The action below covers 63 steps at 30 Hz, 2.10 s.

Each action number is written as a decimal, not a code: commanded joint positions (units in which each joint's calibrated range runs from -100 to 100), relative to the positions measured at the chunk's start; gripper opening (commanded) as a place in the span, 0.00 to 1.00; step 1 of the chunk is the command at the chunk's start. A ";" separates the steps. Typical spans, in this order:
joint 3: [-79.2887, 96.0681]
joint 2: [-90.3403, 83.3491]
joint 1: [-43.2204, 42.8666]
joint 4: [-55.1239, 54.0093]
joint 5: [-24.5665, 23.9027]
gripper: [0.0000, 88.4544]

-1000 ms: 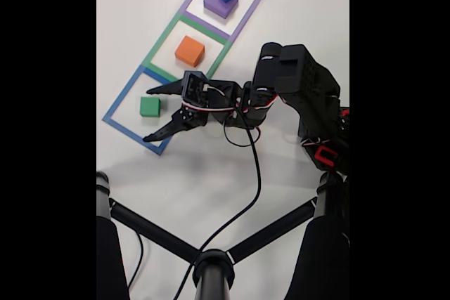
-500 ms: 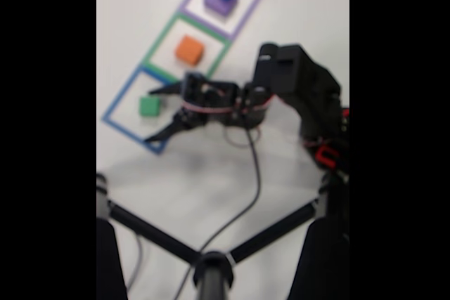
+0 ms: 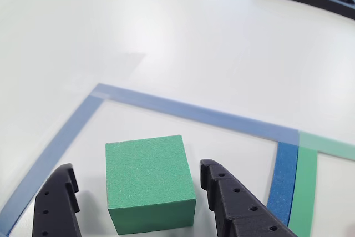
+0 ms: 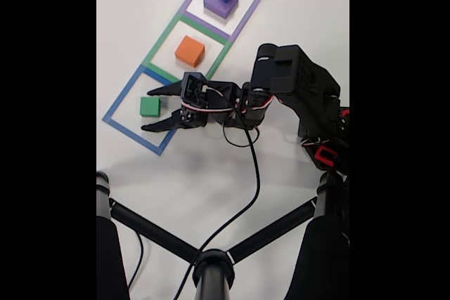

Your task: Tower of hanoi

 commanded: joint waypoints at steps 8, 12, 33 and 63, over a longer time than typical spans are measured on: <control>0.52 -0.95 -0.21 -1.14 0.59 0.10; 1.34 -1.27 -0.06 -1.14 0.59 0.07; 1.79 -32.36 1.31 28.97 0.59 0.06; -60.45 -66.01 12.83 137.91 0.59 0.07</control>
